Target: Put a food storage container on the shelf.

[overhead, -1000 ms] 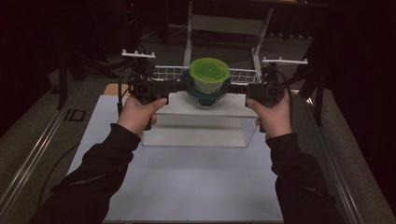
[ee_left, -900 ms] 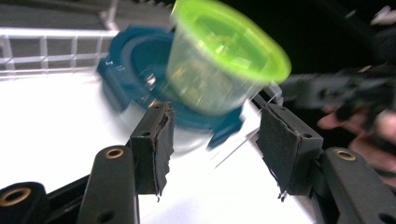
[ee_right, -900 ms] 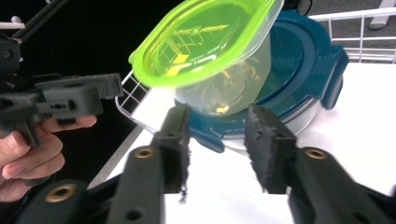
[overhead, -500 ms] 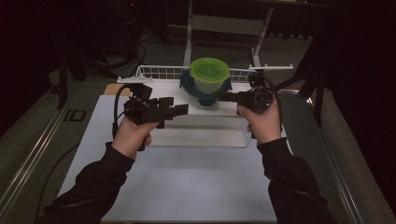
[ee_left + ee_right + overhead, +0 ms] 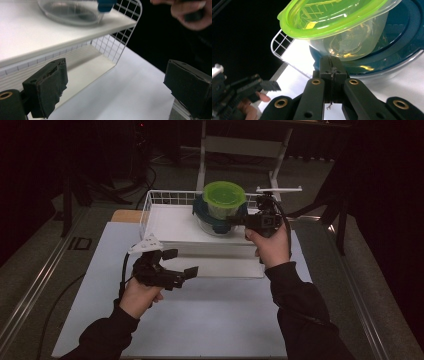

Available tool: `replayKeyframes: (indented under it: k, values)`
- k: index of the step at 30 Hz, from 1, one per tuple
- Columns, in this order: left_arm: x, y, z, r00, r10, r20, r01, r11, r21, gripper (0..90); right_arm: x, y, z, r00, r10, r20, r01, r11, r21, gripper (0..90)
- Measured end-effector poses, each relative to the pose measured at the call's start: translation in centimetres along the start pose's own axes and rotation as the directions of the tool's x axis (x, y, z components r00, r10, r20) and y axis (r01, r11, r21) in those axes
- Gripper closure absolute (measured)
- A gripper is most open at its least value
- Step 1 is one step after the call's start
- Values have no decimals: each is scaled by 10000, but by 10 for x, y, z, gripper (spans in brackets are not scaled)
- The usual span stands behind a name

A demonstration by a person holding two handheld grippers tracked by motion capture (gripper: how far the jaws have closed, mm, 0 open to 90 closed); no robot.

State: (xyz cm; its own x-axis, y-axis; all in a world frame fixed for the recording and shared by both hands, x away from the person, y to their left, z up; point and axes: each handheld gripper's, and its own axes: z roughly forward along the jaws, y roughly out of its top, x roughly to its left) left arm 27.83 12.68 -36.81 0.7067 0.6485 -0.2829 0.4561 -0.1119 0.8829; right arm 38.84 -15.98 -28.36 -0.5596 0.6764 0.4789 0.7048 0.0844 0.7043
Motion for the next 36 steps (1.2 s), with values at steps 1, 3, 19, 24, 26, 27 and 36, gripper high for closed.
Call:
replayKeyframes:
  k: [1,3,19,24,26,27,36]
  values:
    - [0,-4,1,10000,49,-81,-48,10000,38,47,0,1,2,10000,24,-12,-24,10000,12,898]
    - [1,-8,2,9999,60,-105,-59,9999,107,47,0,2,4,10000,50,-19,-50,10000,3,898]
    - [-5,-19,9,9990,414,-164,-409,9986,349,47,-6,17,17,9990,404,188,-400,9991,-167,896]
    - [-5,-23,9,9987,510,-23,-509,9983,282,47,-4,12,15,9996,280,71,-279,9995,-131,837]
    - [-7,-25,8,9980,629,39,-630,9978,197,25,-2,6,10,9999,161,2,-161,9996,-222,812]
    - [-8,-26,7,9976,689,7,-689,9975,181,7,0,4,8,10000,61,-35,-61,9996,-271,783]
    - [-12,-29,3,9967,610,529,-593,9977,-343,6,14,-21,-7,9940,-1055,-302,1036,9929,-587,489]
